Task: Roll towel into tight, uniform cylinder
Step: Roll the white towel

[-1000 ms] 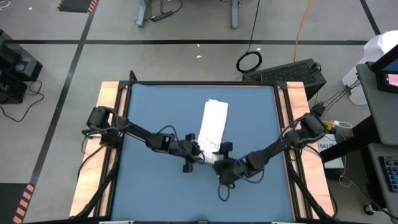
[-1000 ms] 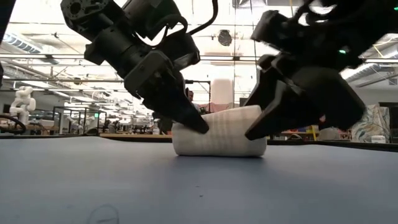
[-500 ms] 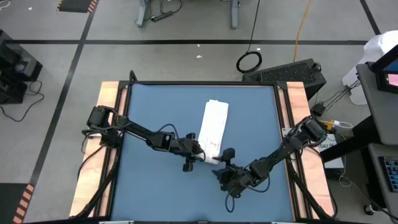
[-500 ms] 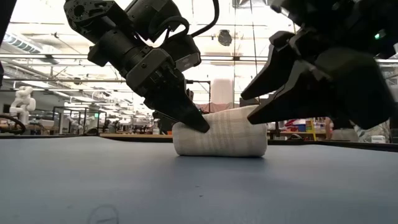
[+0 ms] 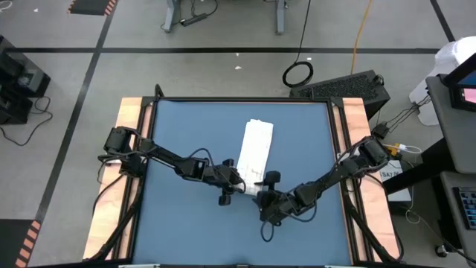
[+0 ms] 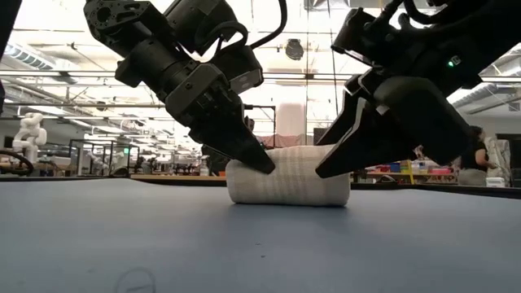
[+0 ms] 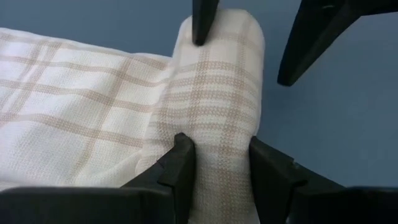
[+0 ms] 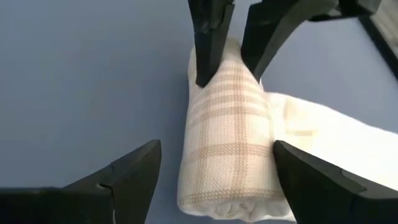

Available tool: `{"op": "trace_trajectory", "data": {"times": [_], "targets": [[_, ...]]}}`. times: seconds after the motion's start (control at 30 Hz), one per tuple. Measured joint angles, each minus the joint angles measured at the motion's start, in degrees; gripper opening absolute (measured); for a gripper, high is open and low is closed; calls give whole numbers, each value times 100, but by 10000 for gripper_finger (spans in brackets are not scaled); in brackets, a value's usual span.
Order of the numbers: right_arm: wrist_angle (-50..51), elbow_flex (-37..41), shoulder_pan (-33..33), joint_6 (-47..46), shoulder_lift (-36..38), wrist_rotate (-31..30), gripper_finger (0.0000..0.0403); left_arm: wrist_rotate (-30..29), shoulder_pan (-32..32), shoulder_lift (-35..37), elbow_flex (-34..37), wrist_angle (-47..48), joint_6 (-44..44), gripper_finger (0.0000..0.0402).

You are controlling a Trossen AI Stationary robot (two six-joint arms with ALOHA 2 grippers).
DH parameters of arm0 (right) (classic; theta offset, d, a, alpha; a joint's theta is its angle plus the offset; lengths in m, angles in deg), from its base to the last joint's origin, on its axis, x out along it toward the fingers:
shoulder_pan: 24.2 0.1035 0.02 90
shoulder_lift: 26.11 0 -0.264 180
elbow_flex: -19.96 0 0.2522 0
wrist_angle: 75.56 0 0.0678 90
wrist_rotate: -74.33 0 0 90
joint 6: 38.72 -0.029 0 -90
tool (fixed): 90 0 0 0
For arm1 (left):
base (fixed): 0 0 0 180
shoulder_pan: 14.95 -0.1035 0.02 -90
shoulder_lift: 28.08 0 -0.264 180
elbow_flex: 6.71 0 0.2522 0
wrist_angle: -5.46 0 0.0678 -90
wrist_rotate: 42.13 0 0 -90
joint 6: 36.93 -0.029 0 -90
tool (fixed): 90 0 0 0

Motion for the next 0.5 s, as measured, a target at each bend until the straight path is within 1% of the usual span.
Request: {"op": "trace_trajectory", "data": {"times": [0.2,0.33,0.4,0.5], "targets": [[322,-13,-124,-521,15,331,298,-30,0,35,13,-117,2,132],[380,-11,-196,-583,15,454,283,-175,22,172,15,-121,2,134],[390,-11,-262,-587,15,584,270,-228,38,296,21,-66,2,142],[413,-9,-351,-663,15,812,250,-438,140,495,30,36,-97,167]]}}
